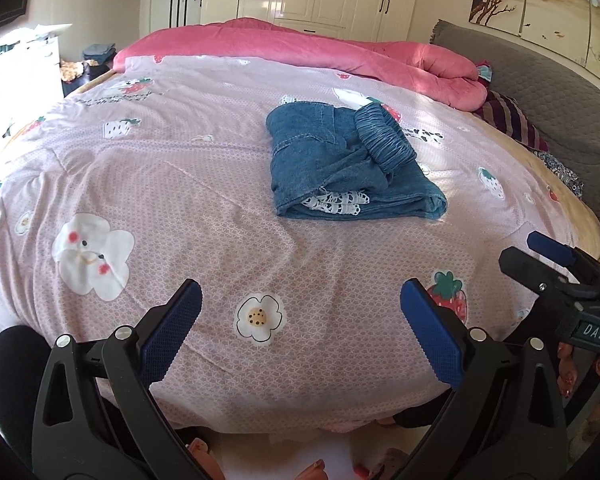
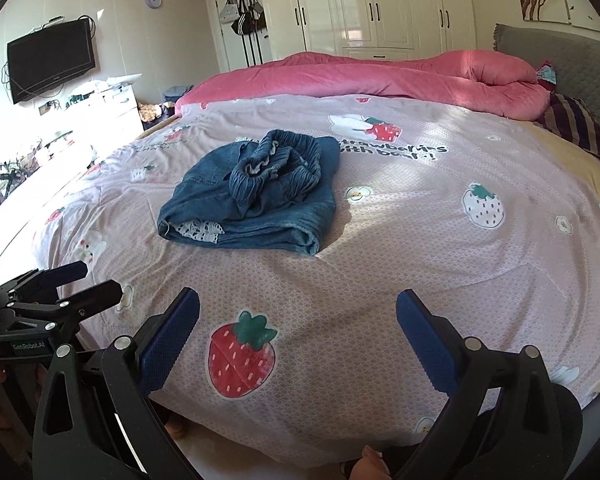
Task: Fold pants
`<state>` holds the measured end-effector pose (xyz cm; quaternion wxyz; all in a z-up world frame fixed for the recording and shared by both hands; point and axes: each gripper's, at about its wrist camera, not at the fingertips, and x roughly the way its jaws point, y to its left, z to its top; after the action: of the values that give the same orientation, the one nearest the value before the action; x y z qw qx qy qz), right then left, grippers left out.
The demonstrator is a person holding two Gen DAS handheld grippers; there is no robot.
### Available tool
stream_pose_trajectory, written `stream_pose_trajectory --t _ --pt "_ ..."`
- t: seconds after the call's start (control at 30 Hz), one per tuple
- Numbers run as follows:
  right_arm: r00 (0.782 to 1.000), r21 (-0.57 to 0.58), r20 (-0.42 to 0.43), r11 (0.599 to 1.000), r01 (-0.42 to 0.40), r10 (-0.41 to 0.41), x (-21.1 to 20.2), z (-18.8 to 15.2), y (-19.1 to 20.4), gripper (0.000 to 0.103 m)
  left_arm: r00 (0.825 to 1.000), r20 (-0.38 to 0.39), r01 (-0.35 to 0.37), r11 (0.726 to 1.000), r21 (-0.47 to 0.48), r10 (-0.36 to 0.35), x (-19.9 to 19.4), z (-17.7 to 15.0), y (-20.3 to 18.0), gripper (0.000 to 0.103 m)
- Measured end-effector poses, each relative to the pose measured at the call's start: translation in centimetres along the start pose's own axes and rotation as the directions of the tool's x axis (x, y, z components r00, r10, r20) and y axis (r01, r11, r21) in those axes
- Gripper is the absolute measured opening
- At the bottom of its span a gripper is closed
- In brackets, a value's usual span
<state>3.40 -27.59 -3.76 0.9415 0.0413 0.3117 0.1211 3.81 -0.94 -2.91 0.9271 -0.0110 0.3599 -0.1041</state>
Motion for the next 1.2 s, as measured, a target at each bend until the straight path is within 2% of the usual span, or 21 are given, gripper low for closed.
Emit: stream_pose_trajectory --t 1.2 --pt "1.000 0.020 -0.019 1.000 0.010 -0.010 0.95 -0.30 -0.43 0.098 1.000 0.007 -0.026 1.000 0.006 0.026 0.06 -0.03 -0.17 0.093"
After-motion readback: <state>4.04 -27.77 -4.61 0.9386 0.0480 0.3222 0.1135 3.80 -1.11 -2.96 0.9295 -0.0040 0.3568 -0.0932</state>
